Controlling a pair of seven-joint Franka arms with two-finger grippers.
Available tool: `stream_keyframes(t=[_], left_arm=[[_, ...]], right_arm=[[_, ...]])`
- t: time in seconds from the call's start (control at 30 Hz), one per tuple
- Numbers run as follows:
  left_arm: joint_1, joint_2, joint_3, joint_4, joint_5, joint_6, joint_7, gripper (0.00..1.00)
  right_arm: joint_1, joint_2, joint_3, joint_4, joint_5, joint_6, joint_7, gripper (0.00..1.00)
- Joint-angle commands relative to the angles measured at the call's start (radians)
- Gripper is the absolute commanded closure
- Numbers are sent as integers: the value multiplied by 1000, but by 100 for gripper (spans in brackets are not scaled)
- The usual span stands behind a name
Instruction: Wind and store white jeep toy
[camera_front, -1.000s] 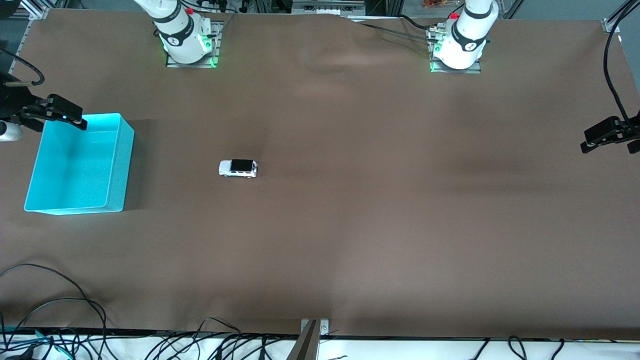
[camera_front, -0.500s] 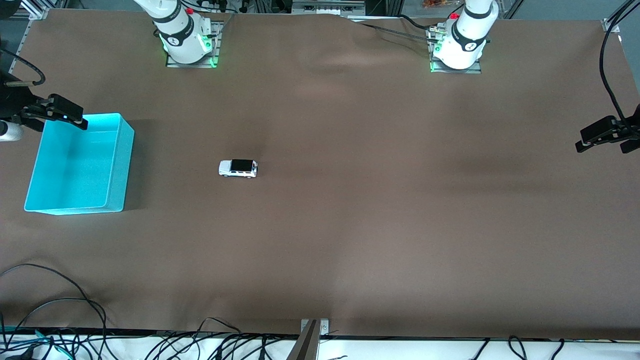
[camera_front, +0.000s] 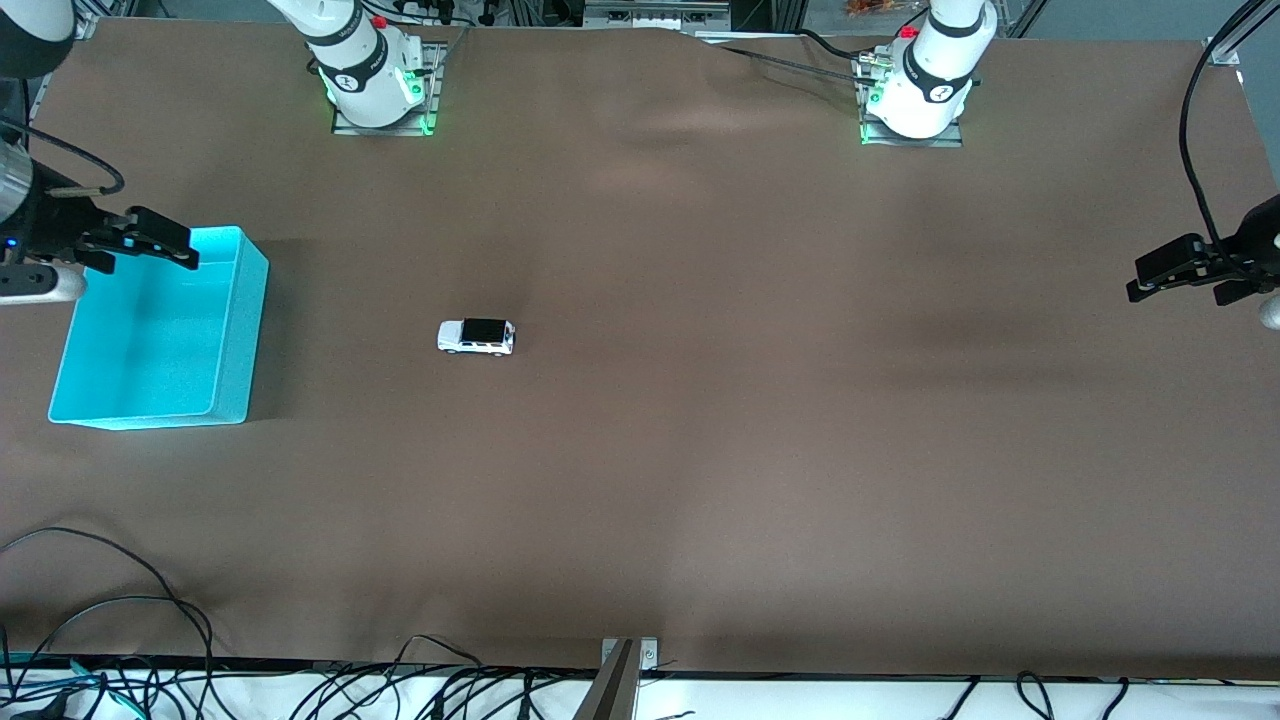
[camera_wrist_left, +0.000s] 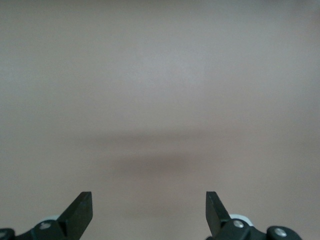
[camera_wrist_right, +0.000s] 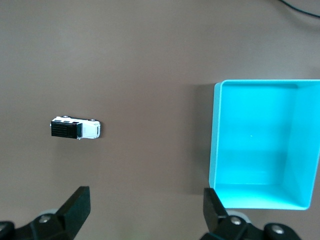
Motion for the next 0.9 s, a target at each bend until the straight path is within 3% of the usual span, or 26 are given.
stream_keyframes(t=[0.0, 0.43, 0.87], left_arm=[[-8, 3, -6, -10, -25, -10, 6, 0], [1, 5, -6, -12, -25, -10, 7, 0], [2, 20, -8, -12, -25, -4, 7, 0]], right_arm=[[-1, -53, 30, -147, 15, 107, -2, 0], [1, -85, 79, -417, 14, 417, 102, 0], [14, -85, 114, -578, 15, 681, 361, 0]])
